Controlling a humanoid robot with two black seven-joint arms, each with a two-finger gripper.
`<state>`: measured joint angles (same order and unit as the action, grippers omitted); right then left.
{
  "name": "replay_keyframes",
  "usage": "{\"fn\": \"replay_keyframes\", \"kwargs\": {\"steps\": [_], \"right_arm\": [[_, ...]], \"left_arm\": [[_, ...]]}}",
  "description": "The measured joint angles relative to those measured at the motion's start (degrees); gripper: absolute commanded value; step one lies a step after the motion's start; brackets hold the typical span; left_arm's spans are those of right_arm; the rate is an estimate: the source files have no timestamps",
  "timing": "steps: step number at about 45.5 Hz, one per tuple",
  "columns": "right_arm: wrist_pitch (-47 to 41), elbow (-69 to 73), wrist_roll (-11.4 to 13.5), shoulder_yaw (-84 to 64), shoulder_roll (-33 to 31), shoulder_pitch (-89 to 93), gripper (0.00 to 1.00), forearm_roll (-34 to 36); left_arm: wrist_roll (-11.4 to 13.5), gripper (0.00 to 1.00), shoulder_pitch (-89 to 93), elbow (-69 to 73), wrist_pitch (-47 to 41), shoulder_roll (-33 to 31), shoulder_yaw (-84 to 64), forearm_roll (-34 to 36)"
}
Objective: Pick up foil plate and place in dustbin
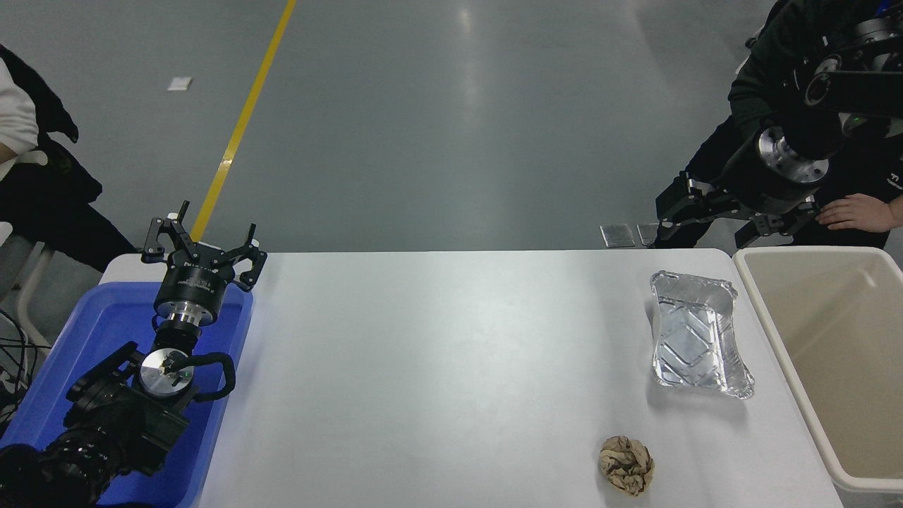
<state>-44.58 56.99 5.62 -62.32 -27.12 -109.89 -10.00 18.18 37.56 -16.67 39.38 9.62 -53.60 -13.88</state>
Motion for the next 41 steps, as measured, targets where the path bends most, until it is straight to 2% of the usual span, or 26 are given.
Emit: {"fn": "replay_keyframes", "kwargs": {"steps": [12, 22, 33, 41], "right_arm": [[6.0, -3.8, 0.0, -0.2, -4.0, 6.1, 1.00, -0.8], [11.1, -5.1, -0.3, 1.1, -5.3, 10.1, 1.00, -4.3], [14.2, -5.6, -0.6, 4.7, -5.3, 14.0, 1.00, -14.2], [15.6, -5.7, -1.4, 7.7, -2.9, 18.9, 1.00, -21.1]], "left_arm": [[0.0, 0.99, 0.0, 0.0, 0.0, 0.0, 0.0, 0.0], [0.0, 0.99, 0.0, 0.0, 0.0, 0.0, 0.0, 0.0], [0.0, 0.99, 0.0, 0.0, 0.0, 0.0, 0.0, 0.0], [0.0, 0.99, 0.0, 0.0, 0.0, 0.0, 0.0, 0.0]]}}
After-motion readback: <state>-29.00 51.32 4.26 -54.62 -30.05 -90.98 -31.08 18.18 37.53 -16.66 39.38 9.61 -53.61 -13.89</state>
